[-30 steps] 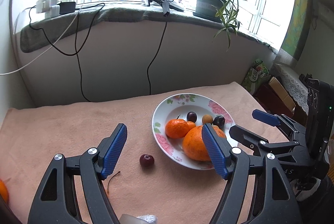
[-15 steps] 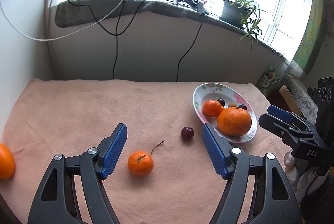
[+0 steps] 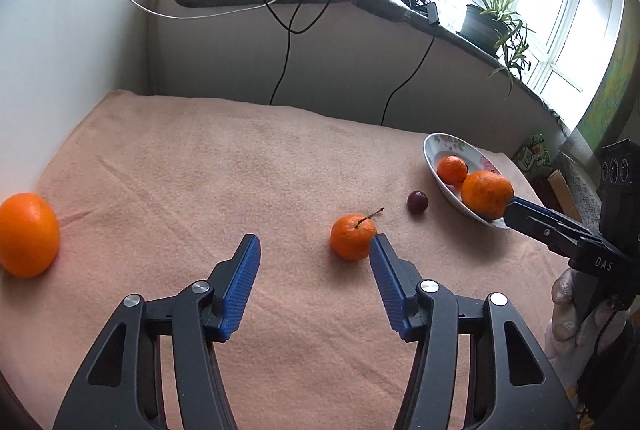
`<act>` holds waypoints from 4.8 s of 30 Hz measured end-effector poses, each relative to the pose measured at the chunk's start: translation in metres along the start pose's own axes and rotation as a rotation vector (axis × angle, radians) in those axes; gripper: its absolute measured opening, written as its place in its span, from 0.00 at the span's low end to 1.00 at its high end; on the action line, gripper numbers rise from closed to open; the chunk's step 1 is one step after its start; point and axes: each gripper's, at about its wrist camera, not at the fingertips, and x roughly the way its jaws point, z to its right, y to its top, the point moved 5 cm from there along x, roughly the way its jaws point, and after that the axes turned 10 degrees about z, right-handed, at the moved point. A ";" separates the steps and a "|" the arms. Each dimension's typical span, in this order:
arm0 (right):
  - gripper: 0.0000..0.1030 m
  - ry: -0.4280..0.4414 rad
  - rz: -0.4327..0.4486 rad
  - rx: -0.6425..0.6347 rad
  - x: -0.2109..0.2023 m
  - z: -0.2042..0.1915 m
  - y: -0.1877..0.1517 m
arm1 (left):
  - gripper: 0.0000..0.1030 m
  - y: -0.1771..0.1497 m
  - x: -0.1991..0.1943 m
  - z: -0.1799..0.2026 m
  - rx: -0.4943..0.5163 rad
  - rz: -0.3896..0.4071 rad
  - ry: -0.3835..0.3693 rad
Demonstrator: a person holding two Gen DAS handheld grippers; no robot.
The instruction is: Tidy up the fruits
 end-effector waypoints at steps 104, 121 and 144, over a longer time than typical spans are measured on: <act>0.24 -0.261 -0.127 -0.037 0.122 -0.023 -0.001 | 0.33 -0.002 0.053 0.003 -0.017 -0.082 -0.138; 0.24 -0.140 0.012 0.042 0.032 -0.015 0.022 | 0.33 0.025 0.048 0.032 0.005 -0.036 -0.152; 0.24 -0.240 0.092 0.098 -0.046 0.090 0.013 | 0.33 0.051 0.095 0.138 0.119 -0.061 -0.266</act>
